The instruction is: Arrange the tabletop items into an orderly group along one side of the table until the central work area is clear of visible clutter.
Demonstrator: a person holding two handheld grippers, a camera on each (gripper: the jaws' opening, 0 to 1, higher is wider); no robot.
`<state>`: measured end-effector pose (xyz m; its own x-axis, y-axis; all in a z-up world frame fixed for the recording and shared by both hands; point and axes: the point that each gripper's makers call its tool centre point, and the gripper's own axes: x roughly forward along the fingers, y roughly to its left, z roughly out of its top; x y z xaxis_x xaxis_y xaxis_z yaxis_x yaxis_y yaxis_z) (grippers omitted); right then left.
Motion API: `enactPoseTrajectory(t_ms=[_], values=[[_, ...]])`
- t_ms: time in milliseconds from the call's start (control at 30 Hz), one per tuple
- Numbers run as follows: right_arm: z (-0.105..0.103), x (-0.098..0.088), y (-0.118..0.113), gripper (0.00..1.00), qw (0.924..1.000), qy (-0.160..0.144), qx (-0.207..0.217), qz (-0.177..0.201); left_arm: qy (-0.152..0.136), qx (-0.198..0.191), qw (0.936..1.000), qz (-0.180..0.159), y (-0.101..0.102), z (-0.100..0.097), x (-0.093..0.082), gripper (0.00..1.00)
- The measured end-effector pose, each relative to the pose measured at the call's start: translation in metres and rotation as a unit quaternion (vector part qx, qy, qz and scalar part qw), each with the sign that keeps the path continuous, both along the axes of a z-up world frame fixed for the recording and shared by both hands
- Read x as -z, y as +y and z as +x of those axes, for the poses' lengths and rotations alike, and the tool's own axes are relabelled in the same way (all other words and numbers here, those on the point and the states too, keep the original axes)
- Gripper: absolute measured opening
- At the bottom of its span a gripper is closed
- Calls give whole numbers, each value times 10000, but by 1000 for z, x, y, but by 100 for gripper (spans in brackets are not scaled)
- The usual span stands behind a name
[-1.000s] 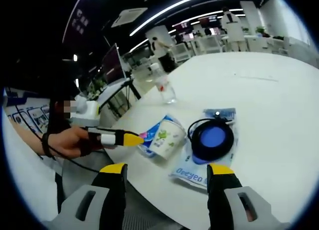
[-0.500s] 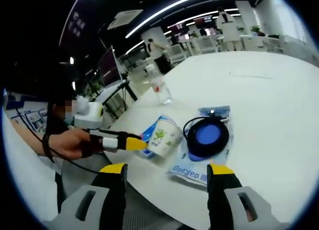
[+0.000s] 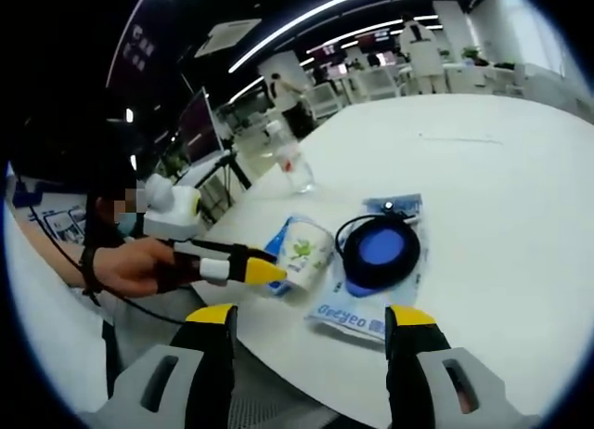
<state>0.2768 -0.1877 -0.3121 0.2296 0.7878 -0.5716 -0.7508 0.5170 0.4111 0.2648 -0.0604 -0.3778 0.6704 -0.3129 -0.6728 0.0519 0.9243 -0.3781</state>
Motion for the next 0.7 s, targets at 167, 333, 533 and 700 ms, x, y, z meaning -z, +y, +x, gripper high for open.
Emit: enactPoseTrajectory(t_ms=[167, 333, 533, 700], values=[[-1, -1, -2, 65, 10000, 3, 46, -8, 76, 208, 9998, 13, -9, 2, 5, 41], [0, 1, -2, 65, 10000, 17, 77, -11, 263, 542, 9980, 209, -18, 1, 14, 36], [-2, 2, -3, 65, 9999, 35, 102, -11, 279, 508, 9981, 211, -18, 3, 13, 36], [-1, 2, -4, 65, 9999, 47, 99, -37, 190, 424, 9988, 153, -11, 1, 10, 36]])
